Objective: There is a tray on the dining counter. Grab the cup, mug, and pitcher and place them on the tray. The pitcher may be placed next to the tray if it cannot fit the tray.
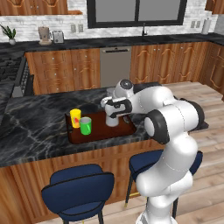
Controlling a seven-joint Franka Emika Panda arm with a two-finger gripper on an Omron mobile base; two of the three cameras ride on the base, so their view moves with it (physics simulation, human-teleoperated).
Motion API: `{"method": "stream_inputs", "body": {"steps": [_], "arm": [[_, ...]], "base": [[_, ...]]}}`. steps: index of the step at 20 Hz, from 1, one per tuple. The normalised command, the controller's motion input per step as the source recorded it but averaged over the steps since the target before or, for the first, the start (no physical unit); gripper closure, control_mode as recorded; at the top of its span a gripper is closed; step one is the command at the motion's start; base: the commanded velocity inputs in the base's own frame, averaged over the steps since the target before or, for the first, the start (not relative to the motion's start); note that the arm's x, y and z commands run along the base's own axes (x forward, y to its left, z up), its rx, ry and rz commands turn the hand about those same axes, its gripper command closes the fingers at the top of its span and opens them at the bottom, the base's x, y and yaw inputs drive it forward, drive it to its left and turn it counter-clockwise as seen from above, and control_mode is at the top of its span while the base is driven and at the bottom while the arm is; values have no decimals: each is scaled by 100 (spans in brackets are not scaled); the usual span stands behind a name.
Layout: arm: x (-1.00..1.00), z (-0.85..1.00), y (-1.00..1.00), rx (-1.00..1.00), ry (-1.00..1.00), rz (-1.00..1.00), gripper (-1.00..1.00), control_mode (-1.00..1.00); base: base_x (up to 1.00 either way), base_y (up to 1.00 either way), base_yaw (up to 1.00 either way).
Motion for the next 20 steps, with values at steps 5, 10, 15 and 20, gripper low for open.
{"method": "stream_inputs", "body": {"steps": [5,10,15,20], "arm": [[0,0,0,0,0,0,100,-100],[0,0,0,0,0,0,-100,-100],[0,0,0,0,0,0,-100,-100],[0,0,0,0,0,0,-100,-100]], "base": [[0,0,0],[0,0,0],[0,0,0],[0,0,0]]}}
